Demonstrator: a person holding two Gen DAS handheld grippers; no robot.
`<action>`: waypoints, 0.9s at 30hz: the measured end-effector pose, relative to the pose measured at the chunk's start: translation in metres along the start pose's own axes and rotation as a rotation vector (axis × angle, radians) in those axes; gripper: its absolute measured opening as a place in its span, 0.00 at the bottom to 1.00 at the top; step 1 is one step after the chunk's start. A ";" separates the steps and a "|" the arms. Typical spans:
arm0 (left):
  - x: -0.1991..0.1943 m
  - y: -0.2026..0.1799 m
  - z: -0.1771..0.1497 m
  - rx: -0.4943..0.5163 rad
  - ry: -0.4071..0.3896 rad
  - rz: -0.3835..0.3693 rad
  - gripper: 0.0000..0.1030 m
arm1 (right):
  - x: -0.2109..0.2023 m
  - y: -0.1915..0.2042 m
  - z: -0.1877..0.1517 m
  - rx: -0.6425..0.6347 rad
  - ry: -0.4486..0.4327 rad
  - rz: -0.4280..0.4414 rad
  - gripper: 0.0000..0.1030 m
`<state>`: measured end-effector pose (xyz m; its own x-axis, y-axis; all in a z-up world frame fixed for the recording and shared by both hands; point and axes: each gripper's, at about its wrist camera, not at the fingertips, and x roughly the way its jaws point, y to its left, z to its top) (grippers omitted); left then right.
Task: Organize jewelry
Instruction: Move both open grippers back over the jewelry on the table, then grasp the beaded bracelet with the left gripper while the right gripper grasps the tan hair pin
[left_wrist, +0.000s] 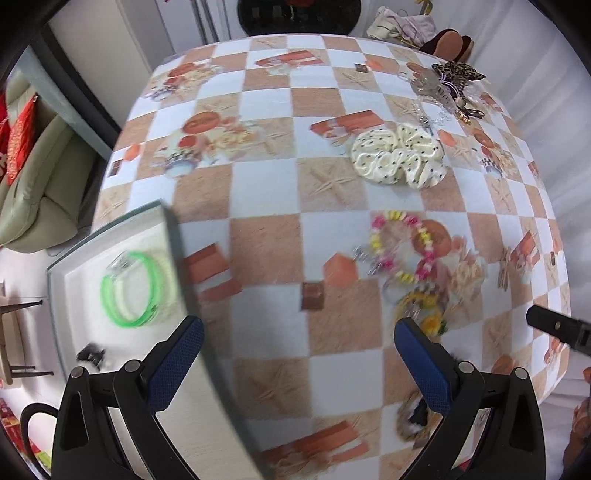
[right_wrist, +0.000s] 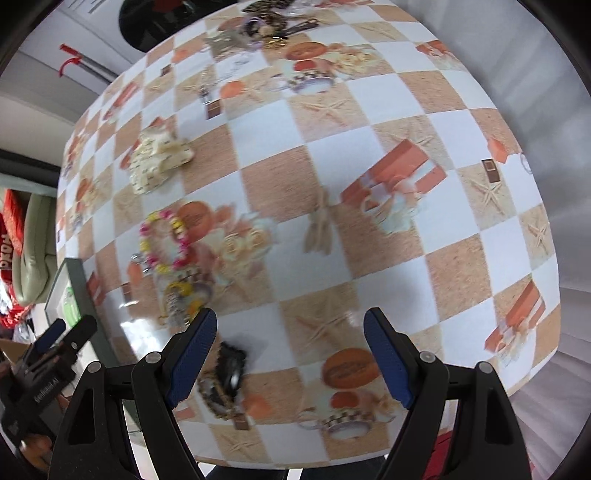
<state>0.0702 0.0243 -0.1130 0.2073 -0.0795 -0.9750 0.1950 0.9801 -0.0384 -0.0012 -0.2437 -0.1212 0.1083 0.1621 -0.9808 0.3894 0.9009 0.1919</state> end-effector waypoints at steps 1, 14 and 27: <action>0.004 -0.004 0.006 0.009 0.000 -0.003 1.00 | 0.002 -0.004 0.003 0.003 0.003 -0.003 0.82; 0.047 -0.048 0.057 0.130 0.007 -0.023 0.96 | 0.030 -0.027 0.040 0.019 0.034 -0.030 0.82; 0.086 -0.070 0.067 0.221 0.076 -0.023 0.77 | 0.062 -0.029 0.056 0.015 0.043 -0.072 0.82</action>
<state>0.1384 -0.0632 -0.1794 0.1291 -0.0787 -0.9885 0.4059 0.9137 -0.0197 0.0451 -0.2818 -0.1853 0.0401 0.1145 -0.9926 0.4081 0.9049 0.1208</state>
